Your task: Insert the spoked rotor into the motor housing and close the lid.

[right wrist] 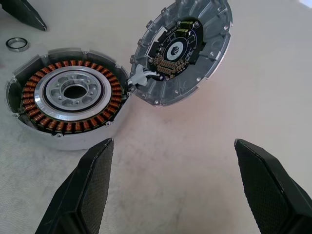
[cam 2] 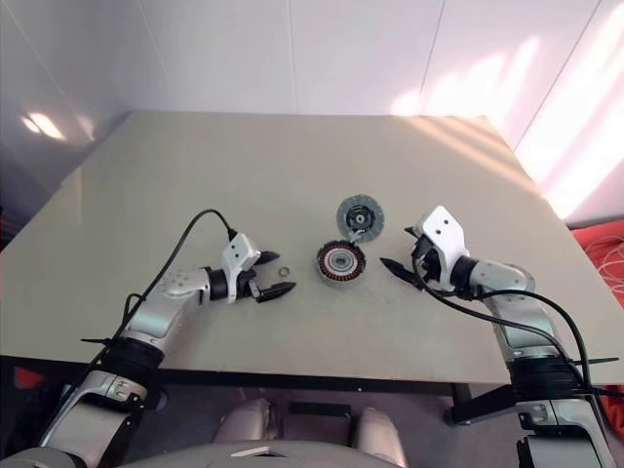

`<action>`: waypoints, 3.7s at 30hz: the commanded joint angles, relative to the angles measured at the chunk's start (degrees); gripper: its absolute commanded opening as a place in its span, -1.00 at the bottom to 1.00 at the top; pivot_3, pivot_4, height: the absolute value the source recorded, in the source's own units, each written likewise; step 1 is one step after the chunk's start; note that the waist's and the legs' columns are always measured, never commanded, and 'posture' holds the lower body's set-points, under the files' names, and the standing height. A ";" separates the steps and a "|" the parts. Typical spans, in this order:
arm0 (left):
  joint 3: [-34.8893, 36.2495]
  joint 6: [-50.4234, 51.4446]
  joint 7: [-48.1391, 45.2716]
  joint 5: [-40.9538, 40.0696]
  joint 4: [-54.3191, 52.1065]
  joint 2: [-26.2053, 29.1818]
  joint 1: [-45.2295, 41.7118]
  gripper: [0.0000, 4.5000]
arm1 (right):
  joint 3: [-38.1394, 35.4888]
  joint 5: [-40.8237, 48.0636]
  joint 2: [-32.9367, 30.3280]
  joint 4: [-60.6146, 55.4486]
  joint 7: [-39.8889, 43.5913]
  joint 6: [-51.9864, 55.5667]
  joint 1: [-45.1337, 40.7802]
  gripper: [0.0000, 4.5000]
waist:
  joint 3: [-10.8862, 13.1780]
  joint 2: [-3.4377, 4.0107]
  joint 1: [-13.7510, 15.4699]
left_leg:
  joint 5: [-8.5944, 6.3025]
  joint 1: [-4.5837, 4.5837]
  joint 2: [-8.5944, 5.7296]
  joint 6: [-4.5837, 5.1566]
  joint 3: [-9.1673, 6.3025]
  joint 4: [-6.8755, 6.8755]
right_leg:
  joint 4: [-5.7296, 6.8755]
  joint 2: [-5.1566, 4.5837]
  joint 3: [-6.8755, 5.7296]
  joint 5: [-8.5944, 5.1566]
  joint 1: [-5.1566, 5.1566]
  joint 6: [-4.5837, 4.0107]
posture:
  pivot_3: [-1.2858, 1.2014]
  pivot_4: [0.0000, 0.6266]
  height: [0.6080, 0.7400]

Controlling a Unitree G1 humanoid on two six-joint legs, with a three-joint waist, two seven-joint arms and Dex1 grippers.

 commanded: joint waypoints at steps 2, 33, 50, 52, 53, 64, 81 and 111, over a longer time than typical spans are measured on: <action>0.45 -0.81 0.05 0.71 0.81 0.93 1.02 1.00 | -0.48 0.12 0.03 -1.96 -0.52 -1.37 -1.17 0.99 | 0.00 0.01 -0.04 | 0.00 0.01 0.00 0.00 0.00 0.00 | 0.00 0.00 0.00 0.00 0.01 0.00 | 0.03 -1.00 1.00; 7.08 -3.21 6.69 -2.08 3.77 -2.29 -3.11 -0.31 | -0.25 -0.78 0.42 -0.87 -1.38 -2.73 -2.02 1.00 | -0.01 0.03 0.01 | 0.01 0.13 0.00 -0.03 0.00 -0.02 | 0.00 0.00 0.01 -0.01 0.11 0.00 | 0.03 -1.00 1.00; 7.16 7.93 1.93 -6.16 5.70 -5.82 -16.45 -0.31 | -0.40 -1.21 0.78 -0.84 -2.07 -3.09 -1.80 1.00 | 0.00 0.03 0.13 | 0.01 -0.15 0.00 0.00 0.01 -0.03 | -0.03 -0.01 -0.02 -0.01 -0.15 -0.02 | 0.03 -1.00 1.00; 6.80 6.94 1.98 -4.85 5.47 -4.35 -15.47 -0.31 | -0.77 -1.06 0.62 -1.31 -2.28 -3.08 -1.12 1.00 | 0.00 0.03 0.09 | 0.01 -0.15 0.00 0.00 0.01 -0.03 | -0.03 0.00 -0.02 -0.01 -0.15 -0.02 | 0.03 -1.00 1.00; 6.45 6.27 1.85 -4.11 5.28 -3.57 -14.78 -0.31 | -0.87 -1.02 0.56 -1.49 -2.37 -3.09 -0.82 1.00 | 0.00 0.03 0.08 | 0.01 -0.16 0.01 0.00 0.01 -0.03 | -0.03 0.00 -0.02 -0.01 -0.16 -0.03 | 0.03 -1.00 1.00; 5.48 9.00 1.69 -3.06 -2.80 -0.17 -7.98 0.21 | -0.15 -1.22 0.61 -0.82 -2.38 -3.34 -1.69 1.00 | 0.02 0.04 0.53 | 0.01 -0.18 0.00 0.00 0.00 -0.03 | -0.03 -0.02 -0.04 -0.02 -0.15 -0.05 | 0.03 -1.00 1.00; -0.57 13.77 2.12 1.49 -9.22 4.33 -4.70 0.21 | 0.05 -1.35 0.82 -0.28 -2.39 -3.81 -1.91 1.00 | 0.03 0.06 0.07 | 0.01 -0.18 0.01 -0.01 0.00 -0.06 | -0.02 -0.01 -0.04 -0.03 -0.19 -0.05 | 0.03 -1.00 1.00; -0.43 2.16 5.27 4.87 5.25 1.50 -2.72 -0.04 | -0.01 -1.41 0.30 -0.59 -1.68 -3.62 -2.07 1.00 | -0.08 0.23 0.24 | 0.02 0.39 -0.01 -0.06 0.00 -0.07 | -0.02 -0.04 -0.01 -0.24 0.35 0.32 | 0.03 -1.00 1.00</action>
